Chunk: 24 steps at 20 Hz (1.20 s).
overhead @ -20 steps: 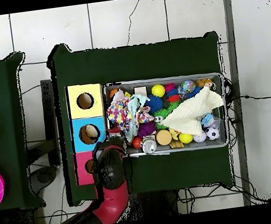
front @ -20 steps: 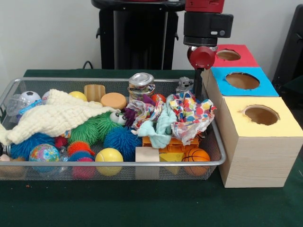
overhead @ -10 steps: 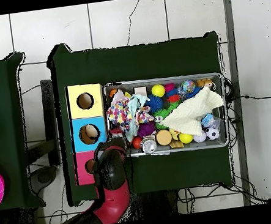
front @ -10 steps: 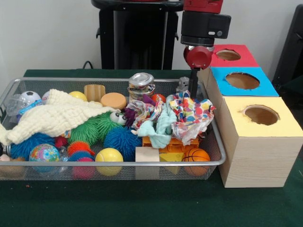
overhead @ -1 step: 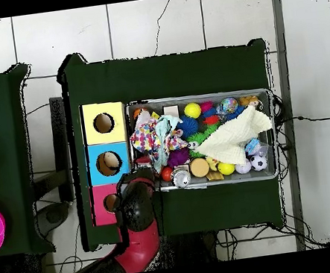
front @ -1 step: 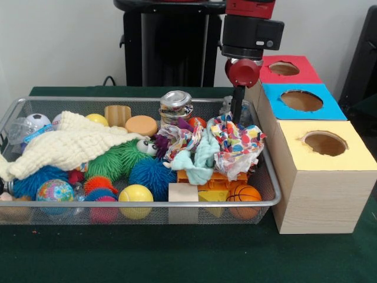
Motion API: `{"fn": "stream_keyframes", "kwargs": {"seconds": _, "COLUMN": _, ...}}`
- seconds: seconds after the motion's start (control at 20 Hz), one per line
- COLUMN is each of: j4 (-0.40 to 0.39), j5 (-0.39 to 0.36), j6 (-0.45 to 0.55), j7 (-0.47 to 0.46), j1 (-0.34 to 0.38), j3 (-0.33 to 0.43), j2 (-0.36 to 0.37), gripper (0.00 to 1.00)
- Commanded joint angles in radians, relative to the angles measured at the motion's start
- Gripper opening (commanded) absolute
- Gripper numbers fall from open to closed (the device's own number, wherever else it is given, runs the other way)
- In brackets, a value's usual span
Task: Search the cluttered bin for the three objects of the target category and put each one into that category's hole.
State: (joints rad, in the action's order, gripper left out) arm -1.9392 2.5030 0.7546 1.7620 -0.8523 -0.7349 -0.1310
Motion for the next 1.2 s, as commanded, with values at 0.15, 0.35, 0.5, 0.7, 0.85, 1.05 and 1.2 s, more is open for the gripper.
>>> {"fn": "stream_keyframes", "kwargs": {"seconds": 0.15, "j4": 0.097, "j5": -0.003, "j6": 0.092, "j7": -0.304, "j1": 0.008, "j3": 0.107, "j2": -0.050, "gripper": 1.00}}
{"fn": "stream_keyframes", "kwargs": {"seconds": 0.35, "j4": 0.097, "j5": 0.000, "j6": 0.093, "j7": -0.305, "j1": 0.007, "j3": 0.108, "j2": -0.050, "gripper": 0.00}}
{"fn": "stream_keyframes", "kwargs": {"seconds": 0.5, "j4": 0.096, "j5": -0.003, "j6": 0.096, "j7": -0.303, "j1": 0.008, "j3": 0.110, "j2": -0.047, "gripper": 0.00}}
{"fn": "stream_keyframes", "kwargs": {"seconds": 0.7, "j4": 0.092, "j5": -0.009, "j6": 0.101, "j7": -0.308, "j1": 0.011, "j3": 0.112, "j2": -0.045, "gripper": 0.00}}
{"fn": "stream_keyframes", "kwargs": {"seconds": 0.85, "j4": 0.091, "j5": -0.019, "j6": 0.106, "j7": -0.311, "j1": 0.016, "j3": 0.113, "j2": -0.041, "gripper": 0.00}}
{"fn": "stream_keyframes", "kwargs": {"seconds": 1.05, "j4": 0.090, "j5": -0.050, "j6": 0.108, "j7": -0.304, "j1": 0.040, "j3": 0.105, "j2": -0.024, "gripper": 0.00}}
{"fn": "stream_keyframes", "kwargs": {"seconds": 1.2, "j4": 0.085, "j5": -0.120, "j6": 0.108, "j7": -0.296, "j1": 0.075, "j3": 0.084, "j2": 0.009, "gripper": 0.00}}
